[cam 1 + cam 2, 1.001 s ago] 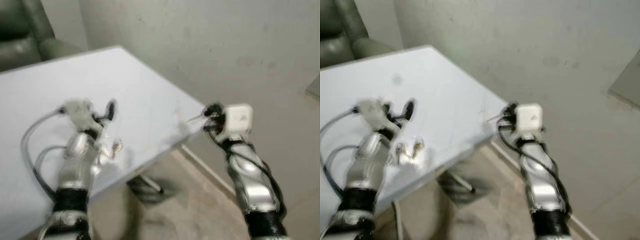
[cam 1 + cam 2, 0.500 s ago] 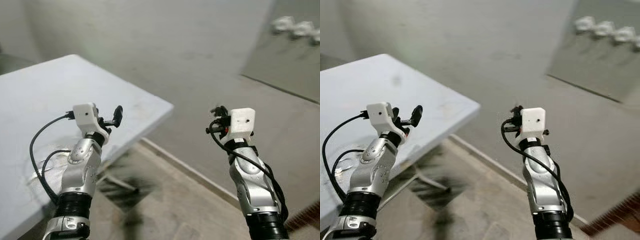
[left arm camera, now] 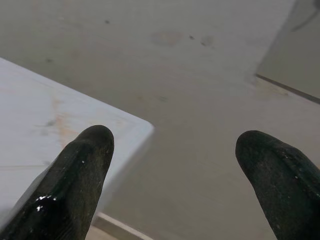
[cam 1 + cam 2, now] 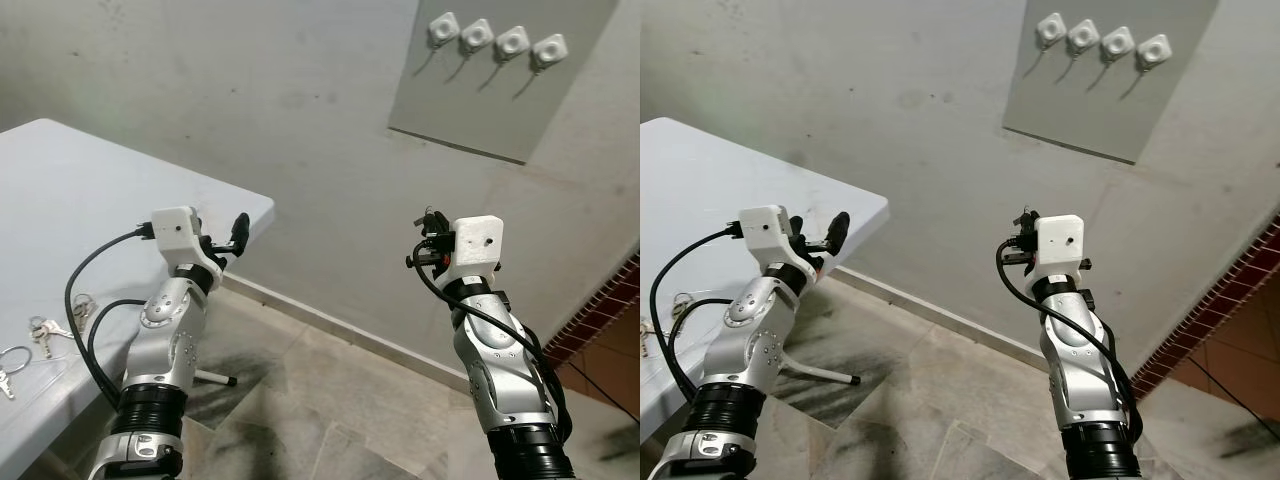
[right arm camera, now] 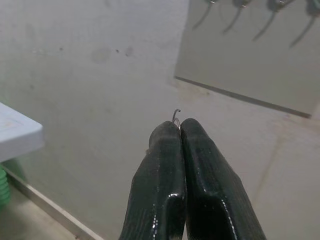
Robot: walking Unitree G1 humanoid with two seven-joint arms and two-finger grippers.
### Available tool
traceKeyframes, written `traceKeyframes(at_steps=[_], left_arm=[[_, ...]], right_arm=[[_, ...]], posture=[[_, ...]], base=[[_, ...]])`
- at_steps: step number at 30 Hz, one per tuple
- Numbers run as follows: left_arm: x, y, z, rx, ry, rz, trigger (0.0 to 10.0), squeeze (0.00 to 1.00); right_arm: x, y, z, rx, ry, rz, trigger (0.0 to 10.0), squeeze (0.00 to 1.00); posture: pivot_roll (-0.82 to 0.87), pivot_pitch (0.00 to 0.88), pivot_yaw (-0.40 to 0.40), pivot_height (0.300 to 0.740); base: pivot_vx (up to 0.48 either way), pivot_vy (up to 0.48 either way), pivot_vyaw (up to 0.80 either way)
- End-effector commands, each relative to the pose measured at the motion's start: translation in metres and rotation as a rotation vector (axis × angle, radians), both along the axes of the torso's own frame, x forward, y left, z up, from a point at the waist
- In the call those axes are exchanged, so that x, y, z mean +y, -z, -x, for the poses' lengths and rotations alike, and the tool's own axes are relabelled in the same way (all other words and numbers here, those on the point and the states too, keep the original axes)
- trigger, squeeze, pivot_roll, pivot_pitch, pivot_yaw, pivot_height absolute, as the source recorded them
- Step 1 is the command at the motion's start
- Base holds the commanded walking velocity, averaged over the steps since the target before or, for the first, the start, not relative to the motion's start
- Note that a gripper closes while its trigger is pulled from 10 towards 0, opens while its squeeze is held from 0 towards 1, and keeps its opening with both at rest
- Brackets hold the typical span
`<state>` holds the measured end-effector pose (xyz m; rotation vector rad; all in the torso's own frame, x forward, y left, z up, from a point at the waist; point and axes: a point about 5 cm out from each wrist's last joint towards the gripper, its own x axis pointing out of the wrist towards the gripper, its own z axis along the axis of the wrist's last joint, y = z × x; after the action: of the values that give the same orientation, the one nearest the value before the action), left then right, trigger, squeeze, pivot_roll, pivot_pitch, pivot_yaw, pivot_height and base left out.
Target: Hang keys on a hook
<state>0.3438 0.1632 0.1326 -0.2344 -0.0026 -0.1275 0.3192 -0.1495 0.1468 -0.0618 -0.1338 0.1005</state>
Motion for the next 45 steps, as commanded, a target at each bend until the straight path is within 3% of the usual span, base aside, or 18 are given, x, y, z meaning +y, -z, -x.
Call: traceKeyframes(at_steps=[1,25,41,45], left_arm=[[-0.004,-0.006,-0.002,-0.012,0.017,-0.007,10.0,0.0],[0.0,-0.004,0.003,-0.001,-0.036,0.027,10.0,0.0],[-0.001,-0.001,0.007,0.016,-0.031,0.047,10.0,0.0],[-0.001,-0.004,0.008,0.003,-0.028,0.054,10.0,0.0]], right_arm=[[0.001,-0.004,0.001,-0.007,-0.004,0.0,10.0,0.0],[0.003,-0.004,0.0,0.0,-0.016,0.001,10.0,0.0],[-0.01,-0.003,0.003,0.033,0.074,-0.082,10.0,0.0],[-0.01,-0.006,0.005,0.005,0.019,-0.077,10.0,0.0]], posture=[[-0.04,0.0,-0.057,0.74],[-0.02,0.0,-0.071,0.74],[-0.03,0.0,-0.062,0.74],[-0.03,0.0,-0.063,0.74]], base=[[0.0,0.0,-0.77],[0.0,0.0,-0.74],[0.0,0.0,0.0],[0.0,0.0,0.0]])
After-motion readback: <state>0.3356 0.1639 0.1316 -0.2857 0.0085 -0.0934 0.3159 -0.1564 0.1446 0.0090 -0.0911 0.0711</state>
